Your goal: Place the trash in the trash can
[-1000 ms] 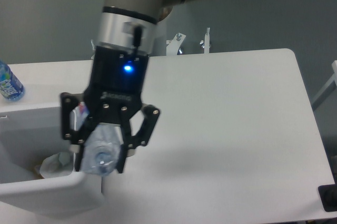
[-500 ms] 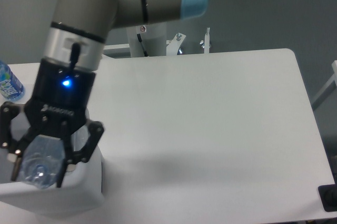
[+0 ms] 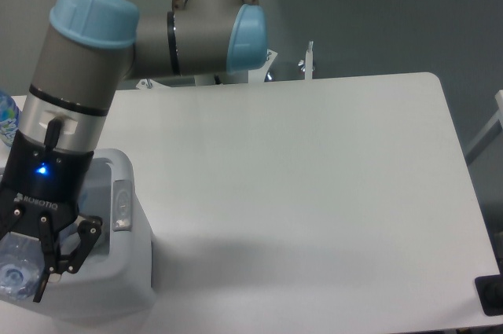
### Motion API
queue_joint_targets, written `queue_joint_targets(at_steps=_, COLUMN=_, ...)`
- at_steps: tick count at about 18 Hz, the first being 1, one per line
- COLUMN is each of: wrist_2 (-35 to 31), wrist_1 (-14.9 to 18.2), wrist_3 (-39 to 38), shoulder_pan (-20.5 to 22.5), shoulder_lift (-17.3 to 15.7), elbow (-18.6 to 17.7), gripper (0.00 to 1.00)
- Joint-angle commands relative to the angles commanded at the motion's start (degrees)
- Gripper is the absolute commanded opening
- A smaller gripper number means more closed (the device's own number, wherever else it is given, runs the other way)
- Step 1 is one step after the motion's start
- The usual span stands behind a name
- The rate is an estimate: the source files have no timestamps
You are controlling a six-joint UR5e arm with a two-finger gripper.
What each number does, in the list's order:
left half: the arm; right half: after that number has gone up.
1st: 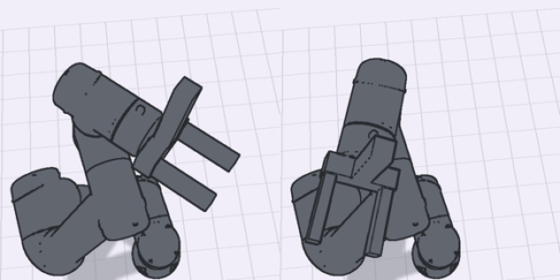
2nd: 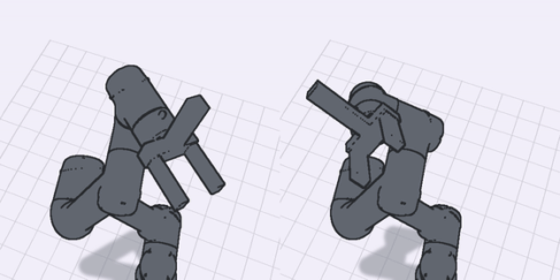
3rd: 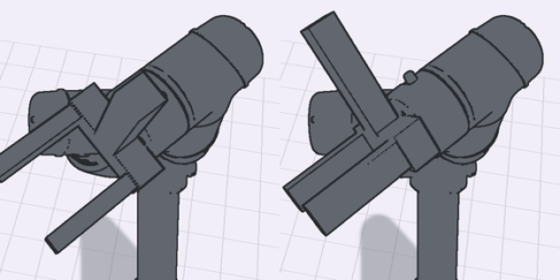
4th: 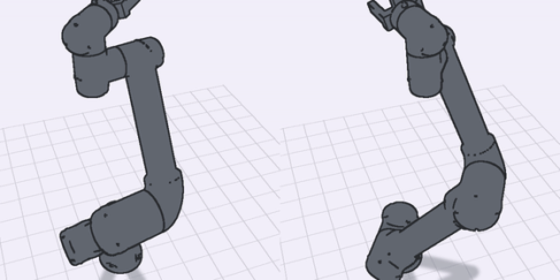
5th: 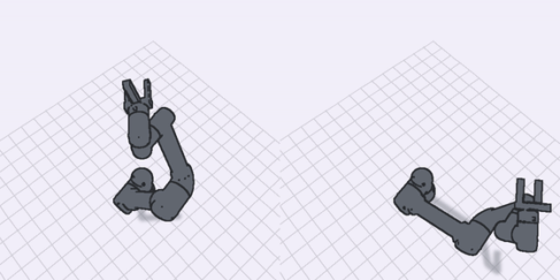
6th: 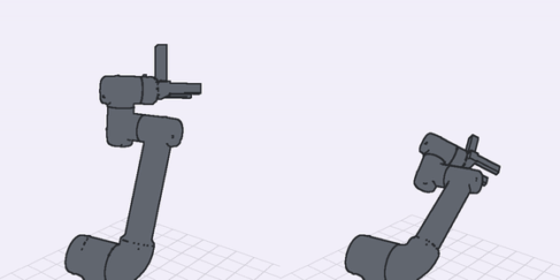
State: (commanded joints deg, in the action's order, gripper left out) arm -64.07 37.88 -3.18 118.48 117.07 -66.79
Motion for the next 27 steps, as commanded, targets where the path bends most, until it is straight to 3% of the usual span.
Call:
queue_joint_targets(at_steps=6, wrist_2=-0.6, wrist_1=0.0, wrist_3=1.2, shoulder_pan=-0.1, shoulder_lift=-1.7, elbow=-1.4, gripper=1.0)
queue_joint_targets(at_steps=13, wrist_2=-2.3, wrist_1=0.3, wrist_3=4.5, shoulder_pan=10.4, shoulder_lift=-5.7, elbow=-1.4, gripper=1.0)
queue_joint_targets(at_steps=19, wrist_2=-17.1, wrist_1=0.9, wrist_3=10.5, shoulder_pan=14.8, shoulder_lift=-7.1, elbow=-1.4, gripper=1.0)
queue_joint_targets(at_steps=22, wrist_2=-20.5, wrist_1=5.8, wrist_3=18.4, shoulder_pan=16.3, shoulder_lift=-8.2, elbow=-1.6, gripper=1.0)
queue_joint_targets(at_steps=24, wrist_2=-23.1, wrist_1=10.5, wrist_3=25.6, shoulder_pan=17.1, shoulder_lift=-9.7, elbow=-3.7, gripper=1.0)
queue_joint_targets(at_steps=27, wrist_2=-25.8, wrist_1=13.8, wrist_3=37.6, shoulder_pan=18.4, shoulder_lift=-12.2, elbow=-7.6, gripper=1.0)
